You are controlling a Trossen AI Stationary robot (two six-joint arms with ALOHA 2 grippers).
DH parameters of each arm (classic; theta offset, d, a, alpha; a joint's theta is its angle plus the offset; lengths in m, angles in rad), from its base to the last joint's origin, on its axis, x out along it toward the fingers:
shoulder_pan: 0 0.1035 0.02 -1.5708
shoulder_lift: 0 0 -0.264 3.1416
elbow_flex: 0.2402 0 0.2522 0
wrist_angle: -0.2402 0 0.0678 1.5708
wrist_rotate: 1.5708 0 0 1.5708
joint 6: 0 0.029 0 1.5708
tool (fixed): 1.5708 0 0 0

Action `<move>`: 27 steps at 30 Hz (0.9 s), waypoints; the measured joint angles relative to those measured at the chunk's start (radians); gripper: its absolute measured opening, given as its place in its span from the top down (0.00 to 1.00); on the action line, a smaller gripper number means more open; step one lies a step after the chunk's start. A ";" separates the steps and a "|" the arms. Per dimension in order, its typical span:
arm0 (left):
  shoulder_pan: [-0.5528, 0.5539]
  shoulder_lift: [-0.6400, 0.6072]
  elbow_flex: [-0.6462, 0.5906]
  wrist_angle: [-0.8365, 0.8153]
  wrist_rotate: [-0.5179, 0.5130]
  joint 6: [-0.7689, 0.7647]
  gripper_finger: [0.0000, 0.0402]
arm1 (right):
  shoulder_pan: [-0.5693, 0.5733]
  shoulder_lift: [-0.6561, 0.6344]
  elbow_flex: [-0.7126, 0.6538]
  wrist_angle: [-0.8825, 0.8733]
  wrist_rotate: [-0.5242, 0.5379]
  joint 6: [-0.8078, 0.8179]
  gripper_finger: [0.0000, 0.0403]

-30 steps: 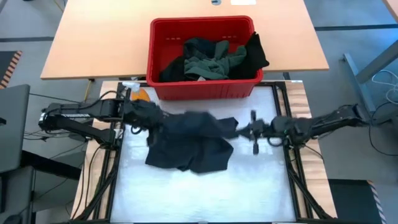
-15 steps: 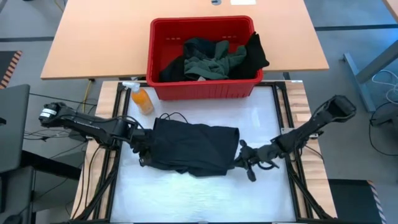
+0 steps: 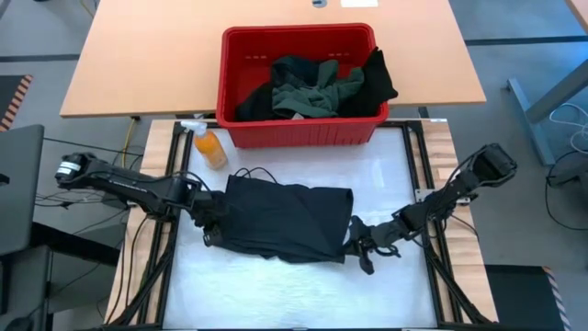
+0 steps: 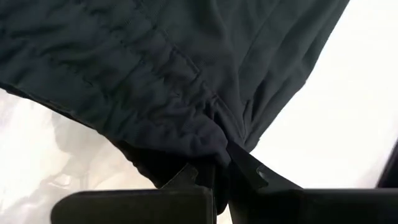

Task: Fold laundry
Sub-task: Fold the black shorts

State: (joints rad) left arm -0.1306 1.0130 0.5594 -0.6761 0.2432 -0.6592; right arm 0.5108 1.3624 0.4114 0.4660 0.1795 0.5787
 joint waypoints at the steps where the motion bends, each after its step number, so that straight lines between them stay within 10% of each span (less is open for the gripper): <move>1: 0.000 -0.015 0.000 -0.005 0.000 -0.007 1.00 | 0.000 0.000 0.002 -0.001 0.000 -0.001 0.95; 27: -0.052 -0.208 -0.131 0.062 -0.004 -0.221 1.00 | -0.074 -0.169 0.003 -0.217 -0.099 -0.022 0.66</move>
State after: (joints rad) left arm -0.1823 0.8051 0.4280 -0.6138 0.2389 -0.8804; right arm 0.4366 1.1934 0.4141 0.2493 0.0805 0.5569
